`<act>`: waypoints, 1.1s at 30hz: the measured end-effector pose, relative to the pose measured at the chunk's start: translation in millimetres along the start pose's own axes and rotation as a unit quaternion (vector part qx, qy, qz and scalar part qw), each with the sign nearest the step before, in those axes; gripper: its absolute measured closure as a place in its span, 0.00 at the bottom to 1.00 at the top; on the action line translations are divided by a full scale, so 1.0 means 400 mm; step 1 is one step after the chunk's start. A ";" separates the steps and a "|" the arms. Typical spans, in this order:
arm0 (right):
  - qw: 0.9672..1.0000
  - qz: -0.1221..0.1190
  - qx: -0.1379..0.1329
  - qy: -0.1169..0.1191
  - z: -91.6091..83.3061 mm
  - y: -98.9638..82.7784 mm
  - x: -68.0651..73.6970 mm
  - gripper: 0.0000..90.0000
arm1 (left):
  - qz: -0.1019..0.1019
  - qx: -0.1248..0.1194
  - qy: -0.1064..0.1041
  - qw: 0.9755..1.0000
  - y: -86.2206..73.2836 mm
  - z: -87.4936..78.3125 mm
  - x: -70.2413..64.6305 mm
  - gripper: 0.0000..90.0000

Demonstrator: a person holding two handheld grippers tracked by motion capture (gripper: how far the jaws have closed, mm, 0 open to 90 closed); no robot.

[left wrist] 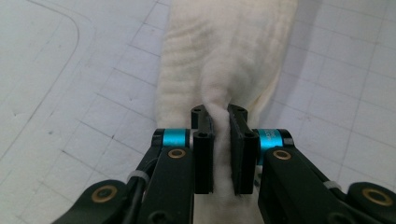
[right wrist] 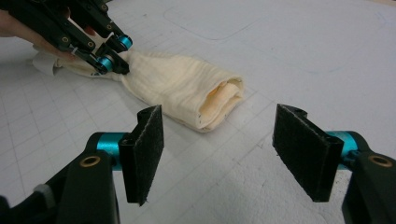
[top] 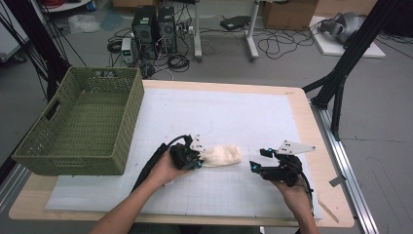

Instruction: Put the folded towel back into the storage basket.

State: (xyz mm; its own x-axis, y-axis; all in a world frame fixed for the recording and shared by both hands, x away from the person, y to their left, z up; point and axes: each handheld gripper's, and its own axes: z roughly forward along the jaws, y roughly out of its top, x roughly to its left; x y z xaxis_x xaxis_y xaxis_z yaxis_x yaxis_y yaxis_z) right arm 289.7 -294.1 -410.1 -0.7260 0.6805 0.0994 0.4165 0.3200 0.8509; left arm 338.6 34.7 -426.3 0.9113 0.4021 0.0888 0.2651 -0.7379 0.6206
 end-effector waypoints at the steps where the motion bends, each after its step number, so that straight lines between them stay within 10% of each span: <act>1: 1.000 0.001 -0.001 0.000 -0.002 -0.001 -0.001 0.37 | 0.006 0.002 0.004 1.000 0.001 -0.001 -0.002 0.91; 15: 1.000 0.008 -0.012 -0.010 -0.023 -0.008 -0.016 0.37 | -0.048 -0.065 0.027 0.996 -0.012 -0.092 0.036 0.92; 33: 1.000 0.009 -0.010 -0.010 -0.024 -0.011 -0.017 0.37 | -0.046 -0.011 -0.007 0.999 -0.030 -0.020 0.032 0.88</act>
State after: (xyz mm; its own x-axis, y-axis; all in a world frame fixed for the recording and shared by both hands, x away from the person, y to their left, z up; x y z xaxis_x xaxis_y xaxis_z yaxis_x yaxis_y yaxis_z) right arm 287.6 -306.4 -409.4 -0.7076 0.6990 0.1037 0.4176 0.2952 0.8594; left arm 344.5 53.0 -426.5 0.8874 0.4605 0.0199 0.3414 -0.6857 0.6429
